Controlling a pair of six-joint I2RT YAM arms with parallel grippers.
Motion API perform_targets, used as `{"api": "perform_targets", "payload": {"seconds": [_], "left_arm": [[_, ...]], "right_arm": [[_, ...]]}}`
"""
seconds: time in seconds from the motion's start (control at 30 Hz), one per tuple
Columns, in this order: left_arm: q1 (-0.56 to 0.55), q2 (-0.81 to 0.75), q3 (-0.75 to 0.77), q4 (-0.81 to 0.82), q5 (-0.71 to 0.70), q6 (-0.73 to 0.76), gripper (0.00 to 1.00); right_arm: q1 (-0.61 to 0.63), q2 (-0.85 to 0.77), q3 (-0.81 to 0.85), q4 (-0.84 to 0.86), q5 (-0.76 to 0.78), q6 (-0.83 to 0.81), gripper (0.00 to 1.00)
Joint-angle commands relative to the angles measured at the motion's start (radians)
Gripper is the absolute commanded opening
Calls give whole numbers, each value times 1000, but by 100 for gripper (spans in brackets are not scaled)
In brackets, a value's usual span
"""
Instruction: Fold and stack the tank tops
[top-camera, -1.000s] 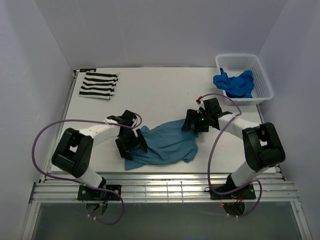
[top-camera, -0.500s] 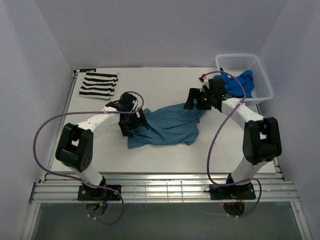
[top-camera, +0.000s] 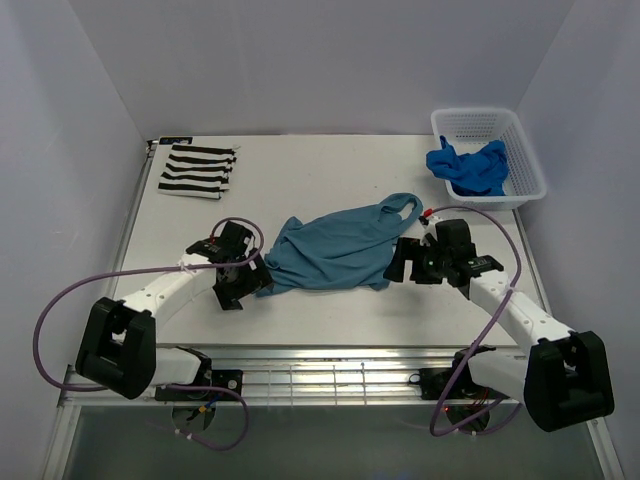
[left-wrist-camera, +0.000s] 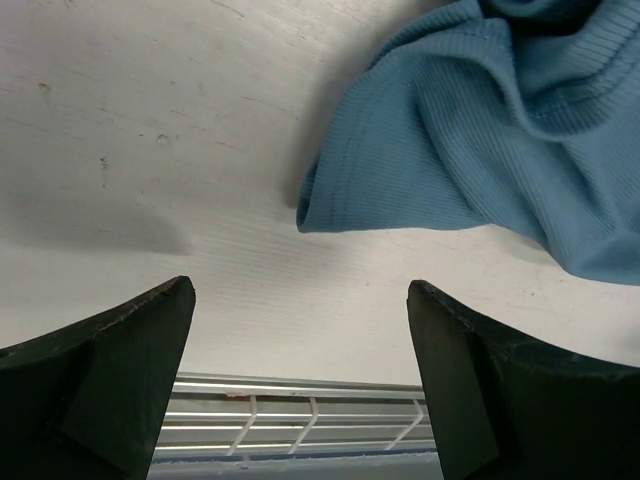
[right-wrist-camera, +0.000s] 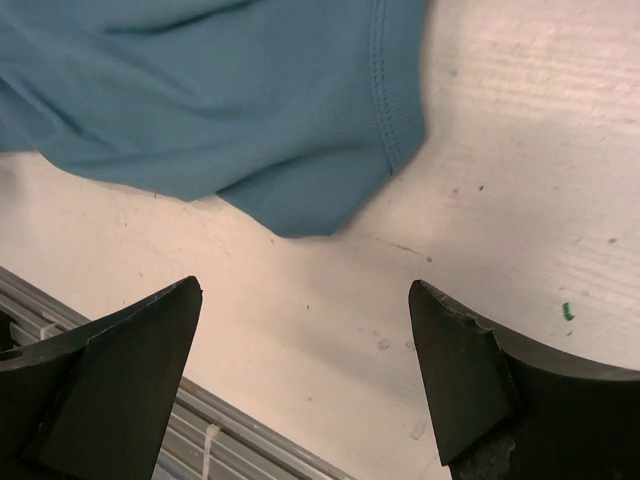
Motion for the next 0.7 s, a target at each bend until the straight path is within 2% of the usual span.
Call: {"api": "perform_targets", "payload": {"seconds": [0.0,0.07,0.1,0.17,0.3,0.33,0.5,0.53,0.57,0.6,0.63,0.67], "left_arm": [[11,16,-21,76,-15,-5,98],[18,61,-26,107,-15,-3,97],[21,78,-29,118,-14,-2,93],[25,119,-32,157,20,5,91],[25,182,-26,196,49,20,72],[25,190,-29,207,63,20,63],[25,225,-72,273,88,26,39],[25,237,-74,289,92,32,34],[25,251,-65,293,92,35,22],[25,266,-58,296,88,37,18],[25,292,-52,302,83,37,11],[25,303,-37,305,69,35,0]], "right_arm": [[41,-14,-34,25,1,47,90],[55,29,-43,57,4,56,91],[67,47,-42,62,16,59,91],[78,107,-25,76,28,61,93],[104,172,-23,103,37,74,96],[105,188,-28,106,42,83,96],[110,238,-40,158,77,97,100],[111,250,-34,166,74,99,92],[111,273,-27,168,70,103,89],[111,282,-22,172,67,103,84],[113,293,-19,177,64,108,76],[113,298,-17,182,62,111,72]]}}
